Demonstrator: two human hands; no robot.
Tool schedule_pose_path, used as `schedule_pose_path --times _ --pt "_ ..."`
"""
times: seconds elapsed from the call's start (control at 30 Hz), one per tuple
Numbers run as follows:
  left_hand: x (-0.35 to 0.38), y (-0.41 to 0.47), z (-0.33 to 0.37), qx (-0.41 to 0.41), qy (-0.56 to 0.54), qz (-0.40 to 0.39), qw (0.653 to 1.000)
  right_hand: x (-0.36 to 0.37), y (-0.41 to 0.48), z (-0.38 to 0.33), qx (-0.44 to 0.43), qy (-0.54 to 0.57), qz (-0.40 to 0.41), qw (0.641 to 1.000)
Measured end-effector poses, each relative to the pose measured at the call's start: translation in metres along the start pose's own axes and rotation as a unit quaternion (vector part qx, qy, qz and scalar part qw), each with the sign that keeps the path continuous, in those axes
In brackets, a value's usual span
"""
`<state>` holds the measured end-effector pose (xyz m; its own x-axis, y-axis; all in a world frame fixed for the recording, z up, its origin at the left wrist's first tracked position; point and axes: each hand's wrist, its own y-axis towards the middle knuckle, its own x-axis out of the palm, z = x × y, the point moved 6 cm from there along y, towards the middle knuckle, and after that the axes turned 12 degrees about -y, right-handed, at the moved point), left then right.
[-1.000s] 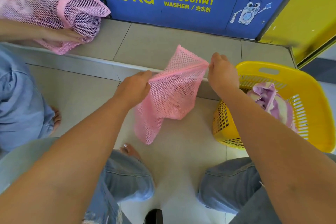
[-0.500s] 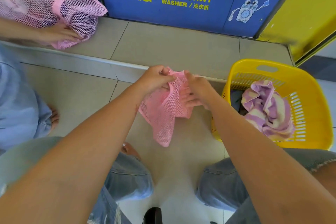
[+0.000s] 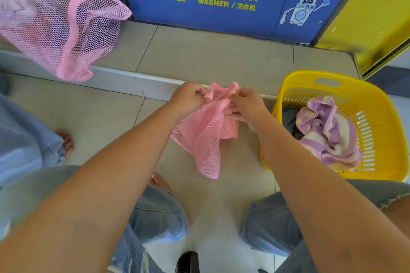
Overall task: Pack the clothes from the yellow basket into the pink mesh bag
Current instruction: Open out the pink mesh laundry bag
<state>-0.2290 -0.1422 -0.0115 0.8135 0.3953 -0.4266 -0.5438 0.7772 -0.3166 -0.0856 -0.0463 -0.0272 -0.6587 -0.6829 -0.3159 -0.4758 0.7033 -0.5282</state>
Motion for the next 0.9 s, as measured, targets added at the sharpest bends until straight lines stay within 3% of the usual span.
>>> schedule_pose_path --times 0.07,0.13,0.3,0.43,0.53,0.6,0.73,0.83,0.9 --pt "-0.011 0.0 -0.002 0.009 0.122 0.048 0.991 -0.011 0.005 0.001 -0.009 -0.043 0.049 0.998" --pt "-0.023 0.0 -0.007 0.008 0.161 0.077 0.984 -0.021 0.008 0.001 -0.023 -0.095 0.095 0.991" --pt "-0.043 -0.001 -0.015 0.007 0.095 0.121 0.988 -0.037 0.009 -0.002 -0.057 -0.244 0.164 0.954" --pt "-0.046 0.001 -0.018 -0.055 -0.034 0.145 0.987 -0.038 0.002 -0.007 -0.08 -0.331 0.191 0.921" --pt "-0.04 0.0 -0.021 -0.106 -0.046 0.081 0.99 -0.041 0.003 -0.007 -0.086 -0.353 0.208 0.908" --pt "-0.035 -0.001 -0.022 -0.116 0.084 0.006 0.99 -0.043 0.003 -0.008 -0.086 -0.357 0.216 0.905" --pt "-0.029 -0.001 -0.039 -0.182 0.317 -0.127 0.922 -0.048 0.005 -0.009 -0.089 -0.369 0.229 0.896" --pt "-0.027 -0.004 -0.047 -0.204 0.387 -0.182 0.881 -0.053 0.006 -0.01 -0.085 -0.363 0.232 0.898" --pt "-0.029 -0.003 -0.048 -0.193 0.385 -0.173 0.886 -0.055 0.005 -0.012 -0.092 -0.353 0.231 0.902"
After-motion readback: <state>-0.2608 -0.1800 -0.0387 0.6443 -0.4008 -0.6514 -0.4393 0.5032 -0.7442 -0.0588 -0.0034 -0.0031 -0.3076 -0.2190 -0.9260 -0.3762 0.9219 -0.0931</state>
